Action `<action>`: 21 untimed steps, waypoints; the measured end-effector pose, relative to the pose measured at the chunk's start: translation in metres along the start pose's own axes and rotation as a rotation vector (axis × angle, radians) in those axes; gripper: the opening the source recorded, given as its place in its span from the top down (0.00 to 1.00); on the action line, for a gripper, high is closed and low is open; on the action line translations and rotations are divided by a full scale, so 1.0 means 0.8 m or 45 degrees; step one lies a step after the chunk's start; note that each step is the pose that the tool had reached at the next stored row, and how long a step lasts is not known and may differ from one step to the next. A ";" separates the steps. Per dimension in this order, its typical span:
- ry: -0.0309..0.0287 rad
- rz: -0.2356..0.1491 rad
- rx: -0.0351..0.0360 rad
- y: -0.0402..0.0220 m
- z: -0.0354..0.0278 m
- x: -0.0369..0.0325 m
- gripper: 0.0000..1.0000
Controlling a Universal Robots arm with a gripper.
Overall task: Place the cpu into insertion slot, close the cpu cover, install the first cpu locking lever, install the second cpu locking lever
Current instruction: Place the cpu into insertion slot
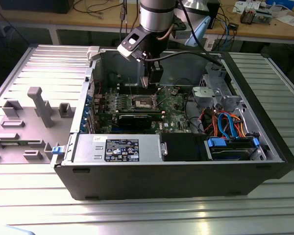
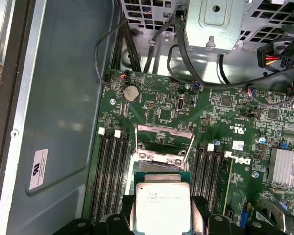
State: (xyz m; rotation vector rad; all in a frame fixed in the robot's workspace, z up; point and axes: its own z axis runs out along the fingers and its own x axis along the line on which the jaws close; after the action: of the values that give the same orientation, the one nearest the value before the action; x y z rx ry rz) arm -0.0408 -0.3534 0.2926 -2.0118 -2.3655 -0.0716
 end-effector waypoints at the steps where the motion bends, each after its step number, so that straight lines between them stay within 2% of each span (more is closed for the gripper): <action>1: 0.0000 0.000 0.0000 -0.0001 0.0000 0.0000 0.46; 5: -0.0002 0.002 -0.0001 -0.0043 0.0018 0.0007 0.46; 14: -0.0022 0.068 -0.0036 -0.0087 0.0191 0.0009 0.46; 17: -0.0045 0.089 -0.0043 -0.0088 0.0200 0.0008 0.46; 21: -0.0042 0.089 -0.0047 -0.0088 0.0202 0.0008 0.46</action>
State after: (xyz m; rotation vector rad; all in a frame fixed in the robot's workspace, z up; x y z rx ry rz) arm -0.0477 -0.3529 0.2764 -2.0959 -2.2958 -0.0707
